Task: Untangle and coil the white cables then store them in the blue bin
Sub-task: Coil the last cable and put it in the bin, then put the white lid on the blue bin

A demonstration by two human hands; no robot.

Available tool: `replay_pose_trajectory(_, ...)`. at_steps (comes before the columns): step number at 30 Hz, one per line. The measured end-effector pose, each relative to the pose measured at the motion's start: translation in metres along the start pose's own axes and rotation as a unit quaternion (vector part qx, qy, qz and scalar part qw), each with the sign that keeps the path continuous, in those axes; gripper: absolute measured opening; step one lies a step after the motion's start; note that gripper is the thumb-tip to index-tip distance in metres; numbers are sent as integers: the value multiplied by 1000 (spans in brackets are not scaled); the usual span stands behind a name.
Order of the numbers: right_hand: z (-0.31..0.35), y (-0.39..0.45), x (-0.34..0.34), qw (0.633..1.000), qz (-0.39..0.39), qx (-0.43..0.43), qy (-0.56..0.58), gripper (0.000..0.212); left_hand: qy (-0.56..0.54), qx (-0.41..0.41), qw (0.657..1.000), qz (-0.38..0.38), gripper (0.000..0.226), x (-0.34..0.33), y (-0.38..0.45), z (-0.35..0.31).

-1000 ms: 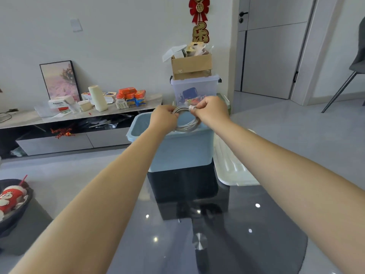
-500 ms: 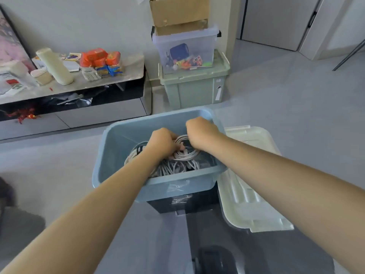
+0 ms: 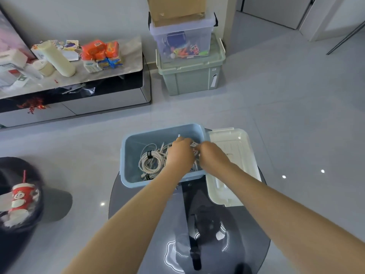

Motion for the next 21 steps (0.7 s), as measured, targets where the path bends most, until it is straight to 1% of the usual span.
replay_pose_trajectory(2,-11,-26,12,994,-69,-11,78,28,-31,-27,998,-37,33,2,-20,-20)
replay_pose_trajectory(4,-34,-50,14,986,-107,-58,113,28,-63,-54,996,-45,29,-7,-40,-38)
replay_pose_trajectory(6,-66,-73,0,980,-111,-107,124,28,-75,-63,995,-6,28,-34,-57,-51)
replay_pose_trajectory(8,-97,-90,-19,978,-105,-140,118,29,-66,-55,996,38,27,-68,-66,-53)
replay_pose_trajectory(12,-158,-109,-55,973,-116,-184,78,30,-33,-21,995,95,26,-140,-66,-39)
replay_pose_trajectory(14,-183,-115,-76,969,-105,-215,61,34,-18,-16,992,124,24,-175,-66,-33)
replay_pose_trajectory(16,-200,-119,-91,961,-107,-241,85,36,-13,-15,989,146,25,-199,-68,-31)
replay_pose_trajectory(18,-213,-122,-102,951,-134,-247,130,37,-11,-12,987,158,28,-219,-70,-32)
replay_pose_trajectory(21,-226,-124,-103,939,-170,-254,156,39,-18,-18,988,155,29,-233,-69,-37)
Point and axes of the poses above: each hand's wrist, its own y-axis towards the middle knuckle, its own x-axis out of the back of the hand, z = x × y, the point moved 8 cm from there along y, towards the middle knuckle, and after that the axes turned 10 degrees about x, right-handed, at the moved point
